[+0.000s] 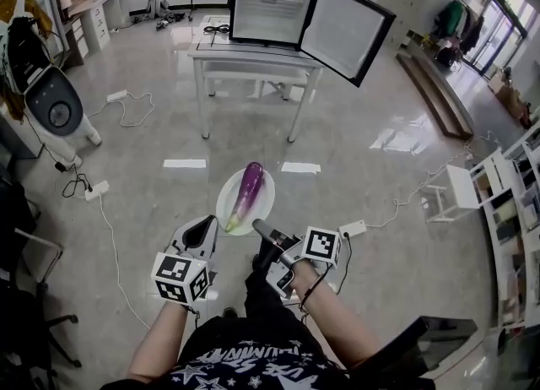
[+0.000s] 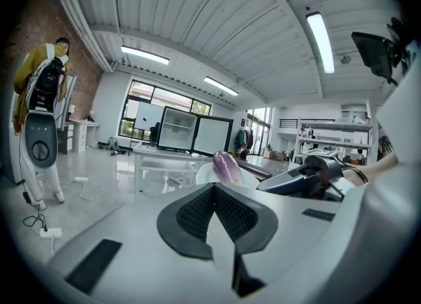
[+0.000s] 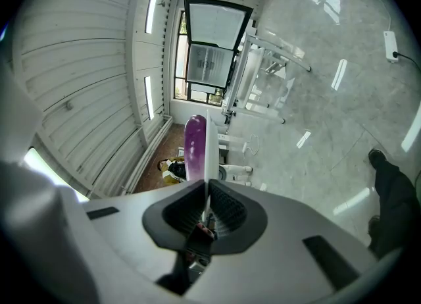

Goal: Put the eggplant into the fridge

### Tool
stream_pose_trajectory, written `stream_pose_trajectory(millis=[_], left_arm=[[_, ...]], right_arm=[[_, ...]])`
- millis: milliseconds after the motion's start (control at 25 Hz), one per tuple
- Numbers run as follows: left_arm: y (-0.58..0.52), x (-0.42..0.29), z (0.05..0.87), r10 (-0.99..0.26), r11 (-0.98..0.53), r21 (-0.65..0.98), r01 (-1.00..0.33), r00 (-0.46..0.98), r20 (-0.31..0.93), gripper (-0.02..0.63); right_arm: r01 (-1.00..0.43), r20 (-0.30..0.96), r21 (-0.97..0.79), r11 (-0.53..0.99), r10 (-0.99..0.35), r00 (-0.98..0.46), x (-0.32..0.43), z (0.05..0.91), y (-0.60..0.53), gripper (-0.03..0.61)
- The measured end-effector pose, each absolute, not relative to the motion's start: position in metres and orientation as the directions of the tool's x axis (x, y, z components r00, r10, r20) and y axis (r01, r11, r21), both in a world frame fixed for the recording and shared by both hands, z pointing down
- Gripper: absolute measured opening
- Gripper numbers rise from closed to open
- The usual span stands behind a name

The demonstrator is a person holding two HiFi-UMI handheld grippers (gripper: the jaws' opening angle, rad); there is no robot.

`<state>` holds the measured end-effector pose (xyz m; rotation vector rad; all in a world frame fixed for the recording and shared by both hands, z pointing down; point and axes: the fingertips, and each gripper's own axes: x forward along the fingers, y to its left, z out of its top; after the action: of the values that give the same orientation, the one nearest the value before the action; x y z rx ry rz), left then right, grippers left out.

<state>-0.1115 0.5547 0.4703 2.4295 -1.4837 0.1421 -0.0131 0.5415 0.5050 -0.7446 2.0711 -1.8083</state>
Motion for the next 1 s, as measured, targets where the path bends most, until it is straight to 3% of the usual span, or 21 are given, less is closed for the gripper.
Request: stream_pose_trajectory(millis=[1000], left_arm=[[0.315, -0.04, 0.466, -0.853, -0.413, 0.152, -0.898, 0.44, 0.281, 0.009]], right_arm=[[-0.136, 0.073, -0.987, 0.085, -0.518, -0.852, 0.051, 0.5, 0.288, 0.023]])
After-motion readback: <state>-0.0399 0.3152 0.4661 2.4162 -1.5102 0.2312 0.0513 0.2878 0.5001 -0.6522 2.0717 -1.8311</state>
